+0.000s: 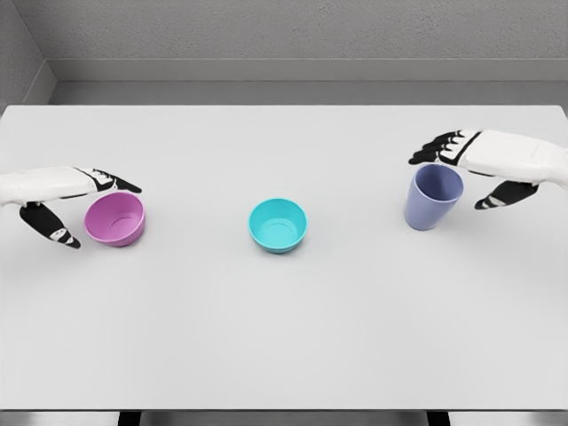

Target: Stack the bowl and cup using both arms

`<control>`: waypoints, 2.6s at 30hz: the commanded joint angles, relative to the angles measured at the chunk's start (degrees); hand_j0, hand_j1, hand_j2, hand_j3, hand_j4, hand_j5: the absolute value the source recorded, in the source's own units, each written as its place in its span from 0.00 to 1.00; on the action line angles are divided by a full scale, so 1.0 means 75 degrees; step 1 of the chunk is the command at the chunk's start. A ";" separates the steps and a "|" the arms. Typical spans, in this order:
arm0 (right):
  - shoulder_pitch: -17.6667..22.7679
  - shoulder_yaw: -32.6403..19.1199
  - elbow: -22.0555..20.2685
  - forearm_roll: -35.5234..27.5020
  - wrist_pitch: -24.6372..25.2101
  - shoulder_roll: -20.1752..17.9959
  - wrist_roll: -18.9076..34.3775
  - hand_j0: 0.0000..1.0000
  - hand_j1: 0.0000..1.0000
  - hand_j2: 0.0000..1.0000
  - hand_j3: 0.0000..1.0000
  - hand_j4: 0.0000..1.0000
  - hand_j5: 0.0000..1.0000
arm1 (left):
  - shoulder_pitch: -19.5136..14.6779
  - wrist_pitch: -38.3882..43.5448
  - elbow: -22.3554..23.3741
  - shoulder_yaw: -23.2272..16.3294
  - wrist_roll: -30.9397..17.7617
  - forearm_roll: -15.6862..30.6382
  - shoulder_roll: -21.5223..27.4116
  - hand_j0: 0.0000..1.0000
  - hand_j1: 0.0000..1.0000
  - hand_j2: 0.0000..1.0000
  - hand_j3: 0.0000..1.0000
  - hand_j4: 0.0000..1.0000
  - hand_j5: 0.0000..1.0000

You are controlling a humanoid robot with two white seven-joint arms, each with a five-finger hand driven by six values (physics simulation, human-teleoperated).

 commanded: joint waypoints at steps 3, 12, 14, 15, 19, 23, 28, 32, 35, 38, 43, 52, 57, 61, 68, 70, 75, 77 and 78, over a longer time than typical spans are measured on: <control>0.0012 0.0099 0.0195 -0.0134 0.0014 0.0106 -0.0205 1.00 1.00 1.00 1.00 1.00 1.00 | 0.0011 0.0005 0.0115 0.0045 0.0003 0.0062 -0.0048 1.00 1.00 1.00 1.00 1.00 1.00; 0.0000 0.0170 0.0652 -0.0181 0.0014 0.0399 -0.0217 1.00 1.00 1.00 1.00 1.00 1.00 | 0.0047 0.0005 0.0173 0.0057 0.0003 0.0073 -0.0165 1.00 1.00 1.00 1.00 1.00 1.00; -0.0023 0.0170 0.0652 -0.0170 0.0014 0.0399 0.0146 1.00 1.00 1.00 1.00 1.00 1.00 | 0.0058 0.0005 0.0185 0.0057 0.0003 0.0073 -0.0165 1.00 1.00 1.00 1.00 1.00 1.00; -0.0035 0.0181 0.0640 -0.0170 0.0014 0.0387 0.0170 1.00 1.00 1.00 1.00 1.00 1.00 | 0.0058 0.0005 0.0185 0.0057 0.0003 0.0073 -0.0200 1.00 1.00 1.00 1.00 1.00 1.00; -0.0187 0.0287 0.0605 -0.0158 0.0014 0.0399 0.0334 1.00 1.00 1.00 1.00 1.00 1.00 | 0.0058 0.0005 0.0185 0.0057 0.0003 0.0085 -0.0305 1.00 1.00 1.00 1.00 1.00 1.00; -0.0199 0.0345 0.0652 -0.0158 0.0014 0.0551 0.0334 1.00 1.00 1.00 1.00 1.00 1.00 | 0.0070 0.0005 0.0279 0.0057 0.0003 0.0085 -0.0411 1.00 1.00 1.00 1.00 1.00 1.00; -0.0211 0.0345 0.0675 -0.0158 0.0014 0.0551 0.0334 1.00 1.00 1.00 1.00 1.00 1.00 | 0.0175 0.0005 0.0326 0.0057 0.0003 0.0085 -0.0446 1.00 1.00 1.00 1.00 1.00 1.00; -0.0269 0.0345 0.0675 -0.0158 0.0014 0.0551 0.0334 1.00 1.00 1.00 1.00 1.00 1.00 | 0.0175 0.0005 0.0337 0.0057 0.0003 0.0085 -0.0446 1.00 1.00 1.00 1.00 1.00 1.00; -0.0269 0.0357 0.0675 -0.0158 0.0014 0.0551 0.0322 1.00 1.00 1.00 1.00 1.00 1.00 | 0.0175 0.0005 0.0349 0.0057 0.0003 0.0085 -0.0446 1.00 1.00 1.00 1.00 1.00 1.00; -0.0269 0.0404 0.0675 -0.0158 0.0014 0.0539 0.0322 1.00 1.00 1.00 1.00 1.00 1.00 | 0.0187 0.0005 0.0408 0.0057 0.0003 0.0073 -0.0446 1.00 1.00 1.00 1.00 1.00 1.00; -0.0293 0.0428 0.0828 -0.0158 0.0014 0.0551 0.0439 1.00 1.00 1.00 1.00 1.00 1.00 | 0.0386 0.0005 0.0513 0.0151 0.0003 0.0073 -0.0598 1.00 1.00 1.00 1.00 1.00 1.00; -0.0398 0.0428 0.0804 -0.0134 0.0014 0.0680 0.0521 1.00 1.00 1.00 1.00 1.00 1.00 | 0.0386 0.0005 0.0560 0.0151 0.0003 0.0085 -0.0645 1.00 1.00 1.00 1.00 1.00 1.00; -0.0410 0.0439 0.0816 -0.0134 0.0014 0.0774 0.0627 1.00 1.00 1.00 1.00 1.00 1.00 | 0.0386 0.0005 0.0572 0.0162 0.0003 0.0085 -0.0657 1.00 1.00 1.00 1.00 1.00 1.00; -0.0410 0.0439 0.0863 -0.0029 0.0014 0.0785 0.0627 1.00 1.00 1.00 1.00 1.00 1.00 | 0.0386 0.0005 0.0572 0.0151 0.0003 0.0085 -0.0657 1.00 1.00 1.00 1.00 1.00 1.00; -0.0410 0.0428 0.0992 -0.0006 0.0014 0.0891 0.0639 1.00 1.00 1.00 1.00 1.00 1.00 | 0.0398 0.0005 0.0654 0.0163 0.0003 0.0085 -0.0657 1.00 1.00 1.00 1.00 1.00 1.00; -0.0410 0.0428 0.0992 0.0030 0.0014 0.0891 0.0639 1.00 1.00 1.00 1.00 1.00 1.00 | 0.0398 0.0005 0.0677 0.0151 0.0003 0.0085 -0.0680 1.00 1.00 1.00 1.00 1.00 1.00; -0.0410 0.0428 0.0992 0.0030 0.0014 0.0891 0.0627 1.00 1.00 1.00 1.00 1.00 1.00 | 0.0398 0.0005 0.0736 0.0163 0.0003 0.0085 -0.0692 1.00 1.00 1.00 1.00 1.00 1.00; -0.0410 0.0439 0.0992 0.0030 0.0014 0.0903 0.0639 1.00 1.00 1.00 1.00 1.00 1.00 | 0.0398 0.0005 0.0771 0.0163 0.0003 0.0085 -0.0751 1.00 1.00 1.00 1.00 1.00 1.00; -0.0410 0.0439 0.0992 0.0041 0.0014 0.0938 0.0639 1.00 1.00 1.00 1.00 1.00 1.00 | 0.0398 0.0005 0.0783 0.0163 0.0003 0.0085 -0.0751 1.00 1.00 1.00 1.00 1.00 1.00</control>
